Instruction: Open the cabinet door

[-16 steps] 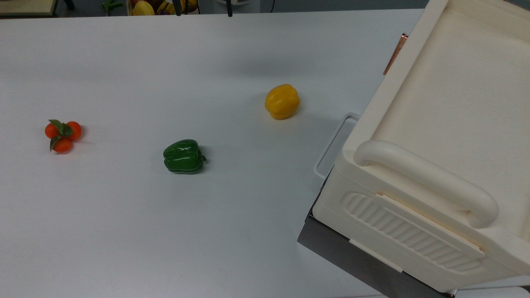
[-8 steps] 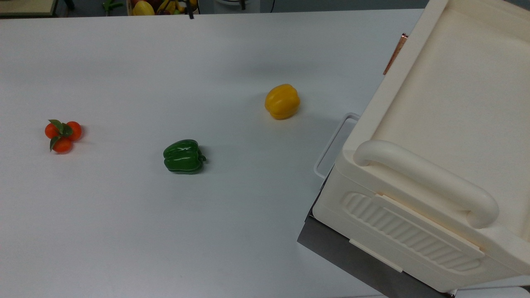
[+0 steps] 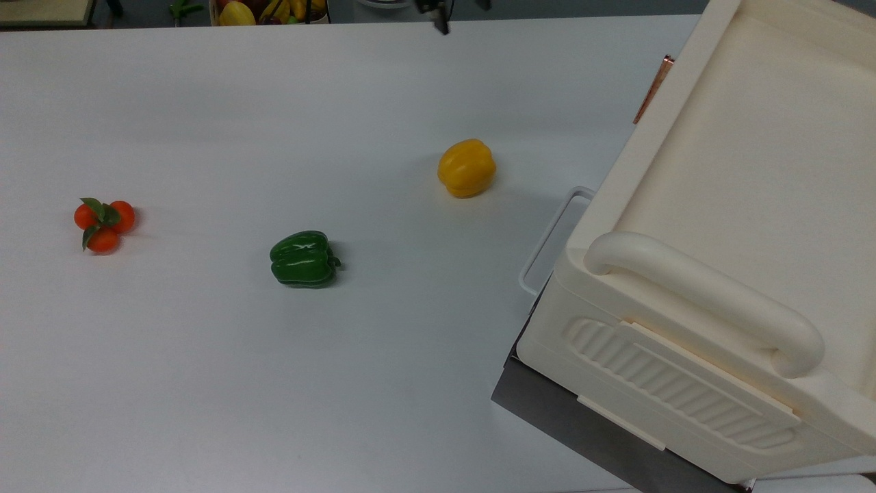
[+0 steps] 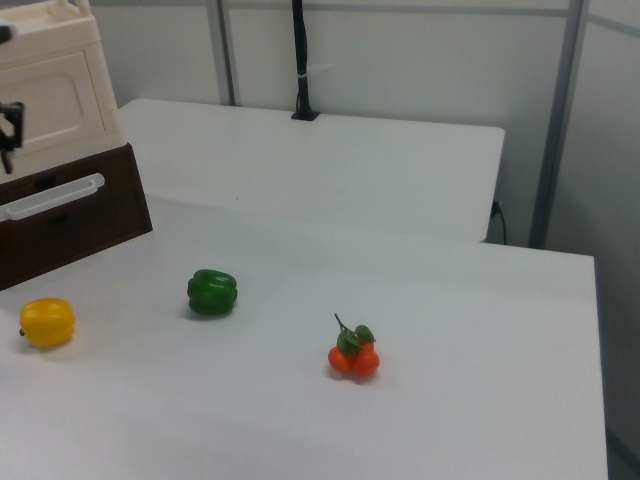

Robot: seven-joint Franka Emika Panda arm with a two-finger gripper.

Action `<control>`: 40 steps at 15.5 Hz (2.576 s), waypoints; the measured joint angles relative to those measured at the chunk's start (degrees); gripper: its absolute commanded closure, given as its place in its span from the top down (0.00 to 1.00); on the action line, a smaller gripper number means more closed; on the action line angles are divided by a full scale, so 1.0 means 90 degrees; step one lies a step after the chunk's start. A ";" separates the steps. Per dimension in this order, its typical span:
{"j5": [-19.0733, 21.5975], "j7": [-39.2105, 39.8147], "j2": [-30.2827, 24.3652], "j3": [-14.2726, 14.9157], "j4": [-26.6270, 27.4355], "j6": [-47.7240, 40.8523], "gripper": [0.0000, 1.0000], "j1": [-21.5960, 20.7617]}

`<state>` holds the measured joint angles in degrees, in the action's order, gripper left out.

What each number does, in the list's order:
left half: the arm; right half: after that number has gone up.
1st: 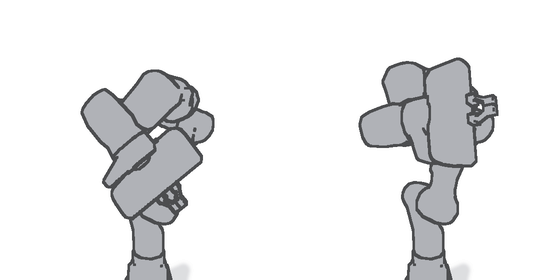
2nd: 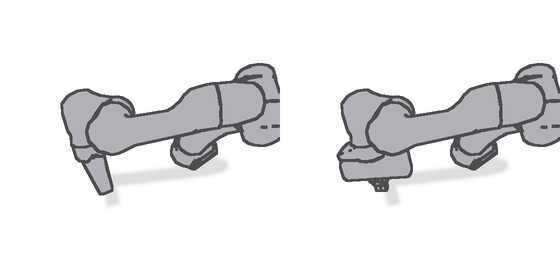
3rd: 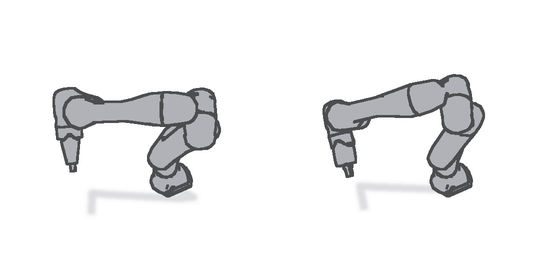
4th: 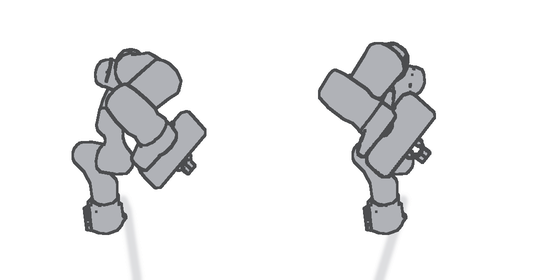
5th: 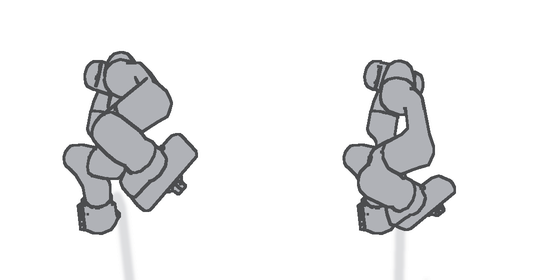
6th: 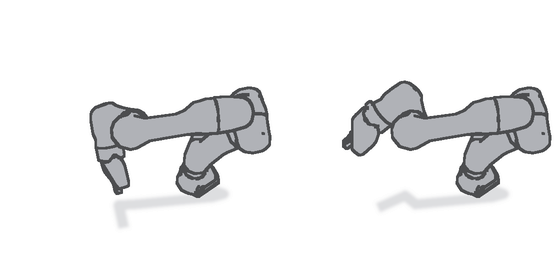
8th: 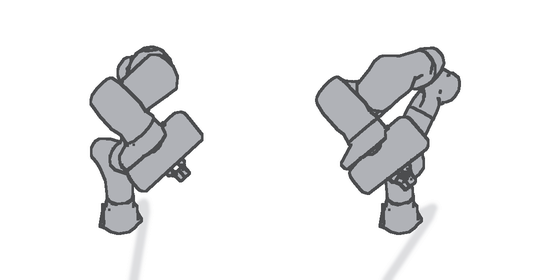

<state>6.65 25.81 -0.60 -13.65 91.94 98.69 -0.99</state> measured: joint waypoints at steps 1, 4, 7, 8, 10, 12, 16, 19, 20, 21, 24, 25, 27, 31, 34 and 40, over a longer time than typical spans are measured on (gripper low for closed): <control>0.0045 0.0000 0.0004 -0.0165 -0.0009 0.0115 0.41 -0.0003; 0.0125 0.0123 0.0071 -0.0591 -0.0011 0.0812 0.37 -0.0009; 0.0131 0.0432 0.0238 -0.0844 -0.0011 0.1390 0.34 -0.0007; 0.0139 0.0465 0.0287 -0.0904 -0.0012 0.1570 0.34 -0.0007; 0.0235 0.0502 0.0389 -0.1007 -0.0012 0.1922 0.32 -0.0007; 0.0288 0.0661 0.0495 -0.1078 -0.0016 0.2292 0.30 -0.0011; 0.0307 0.0905 0.0665 -0.1100 -0.0018 0.2787 0.31 -0.0108; 0.0323 0.0955 0.0735 -0.1101 -0.0021 0.2915 0.31 -0.0156; 0.0363 0.0962 0.0746 -0.1111 -0.0023 0.2960 0.31 -0.0172; 0.0399 0.0969 0.0756 -0.1137 -0.0023 0.3026 0.31 -0.0180; 0.0413 0.0969 0.0816 -0.1179 -0.0023 0.3279 0.31 -0.0210; 0.0413 0.0969 0.0842 -0.1179 -0.0023 0.3385 0.31 -0.0216; 0.0413 0.0972 0.0880 -0.1179 -0.0023 0.3572 0.31 -0.0219; 0.0413 0.0986 0.0901 -0.1211 -0.0023 0.3627 0.17 -0.0250; 0.0397 0.1002 0.0920 -0.1248 -0.0023 0.3658 0.00 -0.0248; 0.0410 0.1003 0.0925 -0.1249 -0.0025 0.3659 0.00 -0.0241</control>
<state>10.34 34.84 7.72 -24.89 91.72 131.62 -3.17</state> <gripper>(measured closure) 0.859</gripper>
